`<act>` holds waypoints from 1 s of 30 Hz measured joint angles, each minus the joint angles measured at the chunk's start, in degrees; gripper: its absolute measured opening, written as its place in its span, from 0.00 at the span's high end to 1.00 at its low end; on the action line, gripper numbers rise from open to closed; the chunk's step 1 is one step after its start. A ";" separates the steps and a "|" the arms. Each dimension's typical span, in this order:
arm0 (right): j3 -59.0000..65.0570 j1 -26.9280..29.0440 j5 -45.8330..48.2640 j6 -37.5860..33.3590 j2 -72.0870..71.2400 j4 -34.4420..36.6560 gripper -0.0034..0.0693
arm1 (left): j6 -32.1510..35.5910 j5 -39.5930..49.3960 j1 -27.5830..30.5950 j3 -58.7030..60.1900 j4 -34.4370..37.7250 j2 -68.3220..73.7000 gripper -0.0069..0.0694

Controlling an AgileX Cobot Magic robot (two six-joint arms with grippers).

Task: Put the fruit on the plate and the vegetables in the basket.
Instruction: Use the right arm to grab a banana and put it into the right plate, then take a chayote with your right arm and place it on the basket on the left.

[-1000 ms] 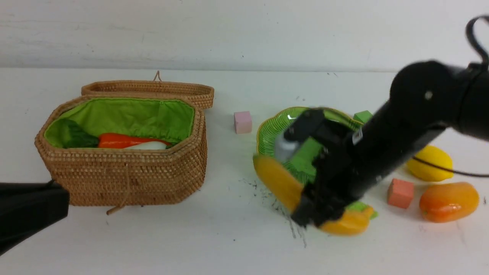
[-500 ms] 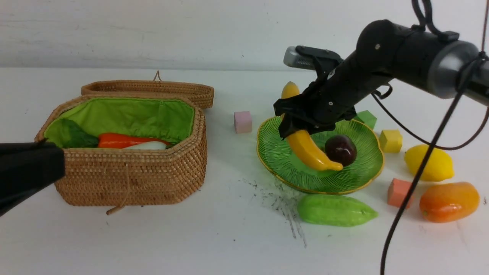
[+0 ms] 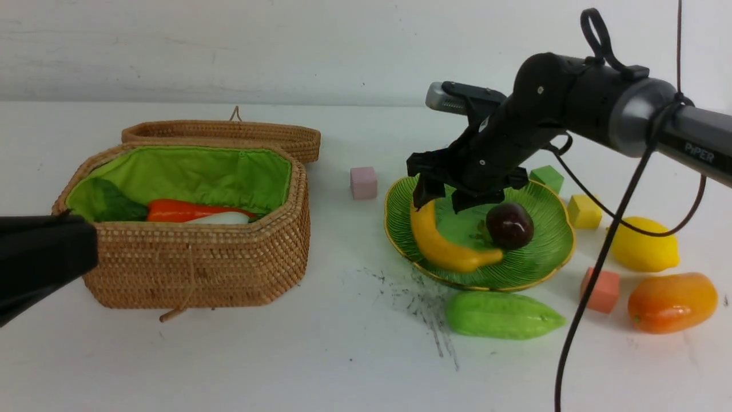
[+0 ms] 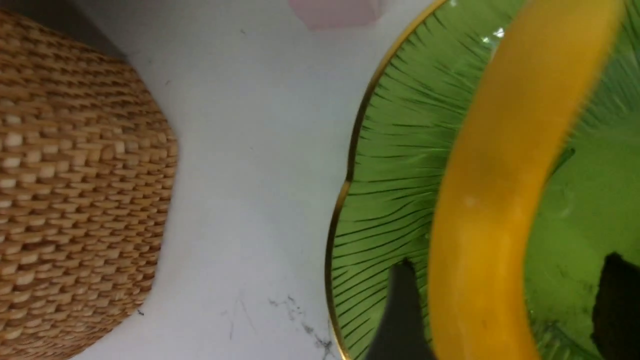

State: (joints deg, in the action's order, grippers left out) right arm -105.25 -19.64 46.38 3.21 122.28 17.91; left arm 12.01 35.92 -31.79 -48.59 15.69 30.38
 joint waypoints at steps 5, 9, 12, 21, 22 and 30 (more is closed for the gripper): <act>0.00 0.00 5.88 -0.04 -4.82 -4.24 0.17 | 0.05 1.15 0.00 0.00 0.00 0.00 0.92; -0.04 0.00 16.96 -4.14 -11.48 -7.28 0.32 | 0.05 1.79 0.00 0.00 0.00 0.00 0.92; 1.23 0.00 22.45 -7.23 -15.21 -7.91 0.49 | 0.05 2.55 0.00 0.00 0.07 0.00 0.92; 24.58 0.00 23.50 -27.03 -27.71 -8.08 0.77 | 0.05 6.78 0.00 0.00 0.07 0.00 0.92; 27.09 0.00 22.31 -30.30 -27.93 -8.08 0.74 | 0.05 6.85 0.00 0.00 0.07 0.00 0.92; 38.49 0.00 2.92 -48.05 -26.27 -8.03 0.33 | 0.17 6.85 0.00 0.00 0.07 0.00 0.92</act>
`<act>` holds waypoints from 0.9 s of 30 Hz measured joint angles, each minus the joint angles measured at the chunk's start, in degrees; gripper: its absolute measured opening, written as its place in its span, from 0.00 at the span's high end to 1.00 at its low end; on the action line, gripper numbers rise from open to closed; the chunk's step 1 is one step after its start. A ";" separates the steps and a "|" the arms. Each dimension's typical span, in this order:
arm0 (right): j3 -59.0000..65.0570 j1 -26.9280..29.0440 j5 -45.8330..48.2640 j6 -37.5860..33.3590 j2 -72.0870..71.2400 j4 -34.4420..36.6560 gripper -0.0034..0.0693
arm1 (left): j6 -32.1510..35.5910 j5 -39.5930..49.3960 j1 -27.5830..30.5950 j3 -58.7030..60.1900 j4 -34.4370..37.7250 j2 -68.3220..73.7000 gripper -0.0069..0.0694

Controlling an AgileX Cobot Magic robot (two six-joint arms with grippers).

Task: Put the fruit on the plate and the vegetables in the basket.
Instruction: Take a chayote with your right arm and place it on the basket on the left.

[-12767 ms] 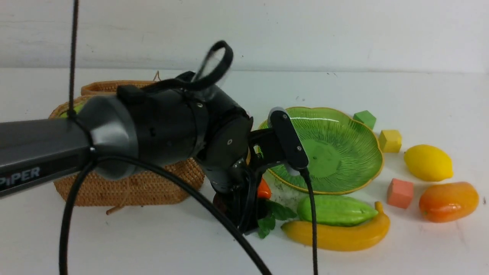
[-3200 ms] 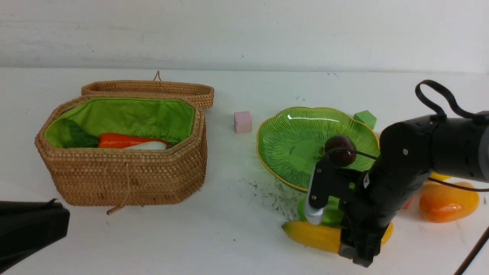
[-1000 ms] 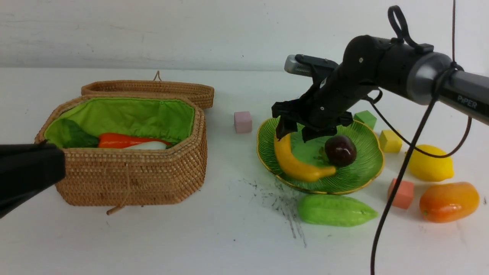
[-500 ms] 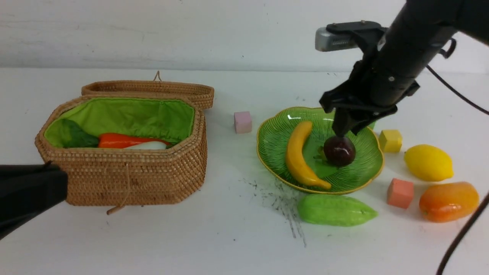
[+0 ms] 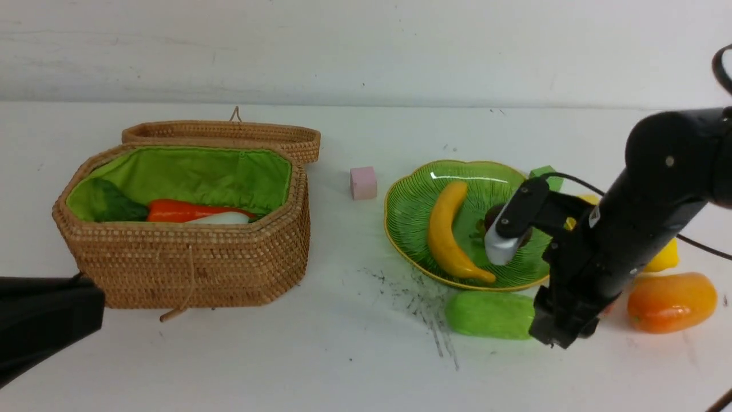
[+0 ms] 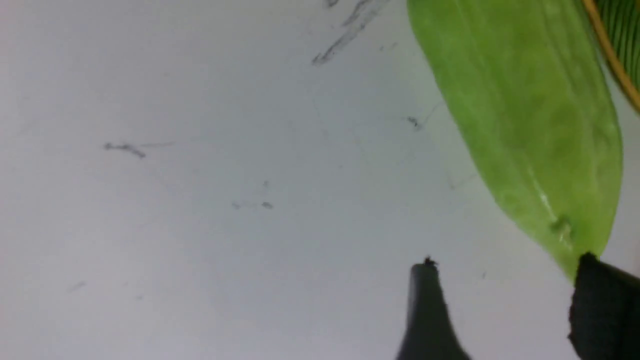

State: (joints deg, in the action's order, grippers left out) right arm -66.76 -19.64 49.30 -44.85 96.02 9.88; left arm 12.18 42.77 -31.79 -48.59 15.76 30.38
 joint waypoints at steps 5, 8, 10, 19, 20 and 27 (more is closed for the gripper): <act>1.42 0.00 -5.30 -5.97 1.85 0.11 0.14 | 0.00 0.13 0.00 0.00 0.00 0.00 0.92; 1.46 0.00 -6.41 -8.71 3.40 0.74 0.11 | 0.00 0.13 0.00 0.00 0.00 0.00 0.92; 1.46 0.00 -6.56 -10.18 4.42 1.05 0.12 | 0.00 0.17 0.00 0.00 -0.06 0.00 0.92; 1.46 -1.72 -3.83 -10.69 5.08 2.20 0.19 | 0.00 0.24 0.00 0.00 -0.25 0.00 0.92; 1.46 -2.18 -3.28 -10.10 4.87 2.29 0.19 | 0.00 0.30 0.00 0.00 -0.31 0.00 0.92; 1.46 -2.96 -2.31 -0.29 3.60 2.39 0.19 | 0.05 0.42 0.00 0.00 -0.43 0.00 0.92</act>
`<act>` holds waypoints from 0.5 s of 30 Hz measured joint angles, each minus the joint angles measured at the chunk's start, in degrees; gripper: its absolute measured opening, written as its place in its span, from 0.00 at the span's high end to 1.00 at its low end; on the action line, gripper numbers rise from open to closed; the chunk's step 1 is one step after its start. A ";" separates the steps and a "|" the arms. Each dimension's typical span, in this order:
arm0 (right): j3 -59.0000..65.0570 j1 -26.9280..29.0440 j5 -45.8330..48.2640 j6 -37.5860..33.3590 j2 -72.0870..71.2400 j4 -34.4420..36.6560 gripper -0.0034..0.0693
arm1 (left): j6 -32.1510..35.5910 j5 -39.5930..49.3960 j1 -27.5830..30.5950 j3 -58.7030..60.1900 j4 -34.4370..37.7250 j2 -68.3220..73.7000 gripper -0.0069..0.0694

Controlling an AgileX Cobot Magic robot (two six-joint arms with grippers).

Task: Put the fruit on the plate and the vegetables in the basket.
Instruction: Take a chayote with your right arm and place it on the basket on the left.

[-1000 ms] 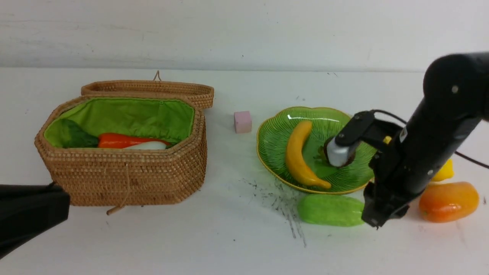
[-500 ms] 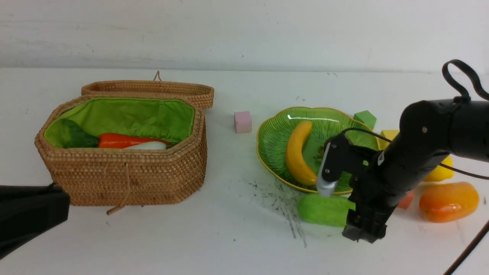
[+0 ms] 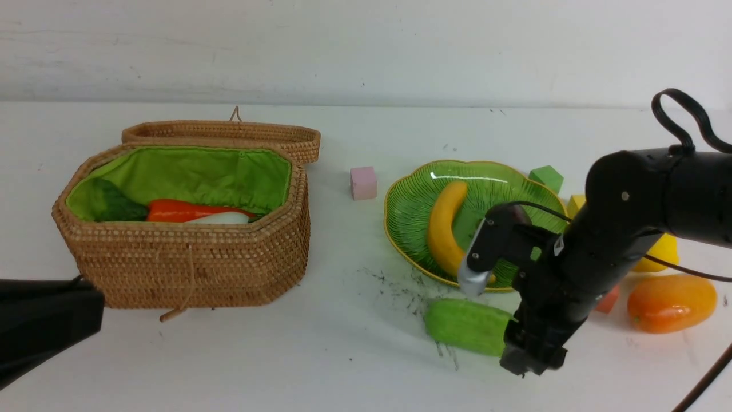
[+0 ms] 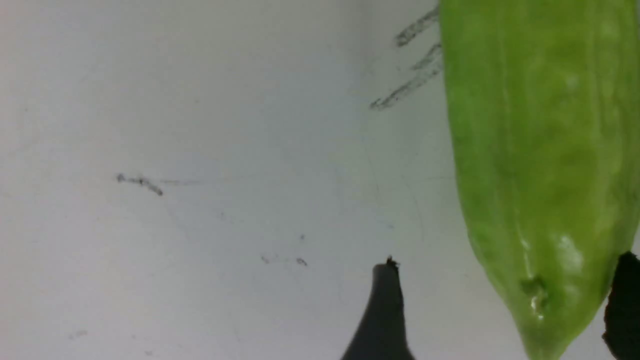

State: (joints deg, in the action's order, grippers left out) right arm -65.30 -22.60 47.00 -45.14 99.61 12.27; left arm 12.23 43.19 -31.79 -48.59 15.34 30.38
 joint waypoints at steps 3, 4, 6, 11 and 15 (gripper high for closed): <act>0.00 0.00 -0.98 1.71 0.00 -0.18 0.19 | 0.00 0.00 0.00 0.00 0.00 0.00 0.92; 0.00 0.00 -2.07 2.35 0.00 -0.18 0.19 | 0.00 0.00 0.00 0.00 0.00 0.00 0.92; 0.00 0.00 -4.07 2.90 0.00 -0.18 0.19 | 0.00 0.00 0.00 0.00 0.00 0.00 0.92; 0.00 -1.28 -7.11 2.97 0.32 -0.18 0.16 | 0.00 0.00 0.00 0.00 0.00 0.00 0.92; 0.00 -2.07 -7.74 3.02 2.13 -0.18 0.15 | 0.00 0.00 0.00 0.00 0.00 0.00 0.91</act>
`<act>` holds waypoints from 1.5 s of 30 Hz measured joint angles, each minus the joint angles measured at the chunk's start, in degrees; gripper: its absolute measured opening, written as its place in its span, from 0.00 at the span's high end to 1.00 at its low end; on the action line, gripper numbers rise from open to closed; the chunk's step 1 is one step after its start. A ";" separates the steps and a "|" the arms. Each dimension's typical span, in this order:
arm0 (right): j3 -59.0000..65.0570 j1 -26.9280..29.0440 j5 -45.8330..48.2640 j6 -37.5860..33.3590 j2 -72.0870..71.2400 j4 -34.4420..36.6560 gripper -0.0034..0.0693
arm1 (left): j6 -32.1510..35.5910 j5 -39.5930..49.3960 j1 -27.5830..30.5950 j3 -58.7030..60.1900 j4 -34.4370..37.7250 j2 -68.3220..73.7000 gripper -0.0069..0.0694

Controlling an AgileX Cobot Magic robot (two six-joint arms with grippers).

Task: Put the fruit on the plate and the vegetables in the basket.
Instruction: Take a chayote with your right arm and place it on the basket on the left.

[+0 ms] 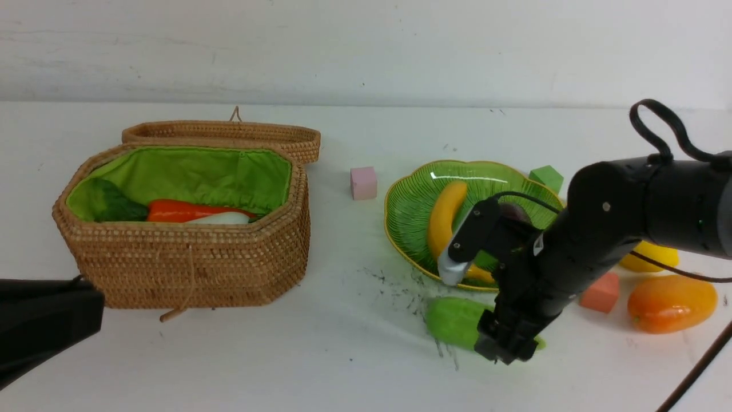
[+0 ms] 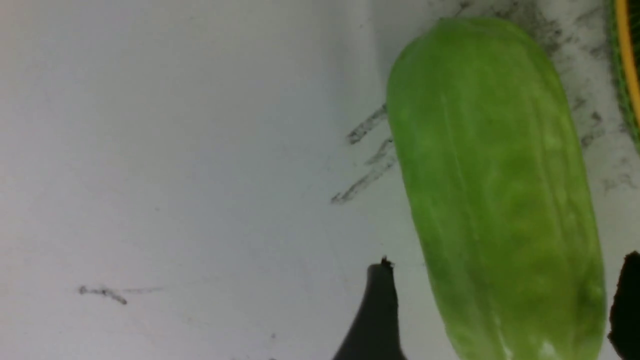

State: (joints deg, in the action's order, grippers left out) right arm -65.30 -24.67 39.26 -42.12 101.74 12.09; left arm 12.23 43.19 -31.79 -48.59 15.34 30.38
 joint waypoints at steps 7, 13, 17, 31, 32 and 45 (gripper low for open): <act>0.00 -0.07 -0.86 0.07 3.64 0.00 0.15 | 0.00 0.00 0.00 0.00 0.00 0.00 0.91; -0.05 -0.07 -1.52 0.07 5.75 0.92 0.15 | 0.00 0.02 0.00 0.00 0.00 0.00 0.90; -0.46 -0.07 -2.56 0.07 6.24 2.57 0.17 | 0.00 0.02 0.00 0.00 0.00 0.00 0.90; -0.66 -0.07 -1.80 2.12 6.41 7.03 0.33 | 0.00 0.06 0.00 0.00 0.00 0.00 0.90; -0.66 -0.07 1.37 2.43 6.02 7.57 0.33 | 0.00 0.06 0.00 0.00 0.00 0.00 0.90; -14.66 -7.58 11.70 6.16 -4.19 14.22 0.33 | -19.05 -3.01 0.00 0.00 -20.12 0.00 0.90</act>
State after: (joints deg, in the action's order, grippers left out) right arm -79.96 -32.25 50.95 -35.96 97.55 26.31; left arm -6.83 40.18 -31.79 -48.59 -4.78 30.38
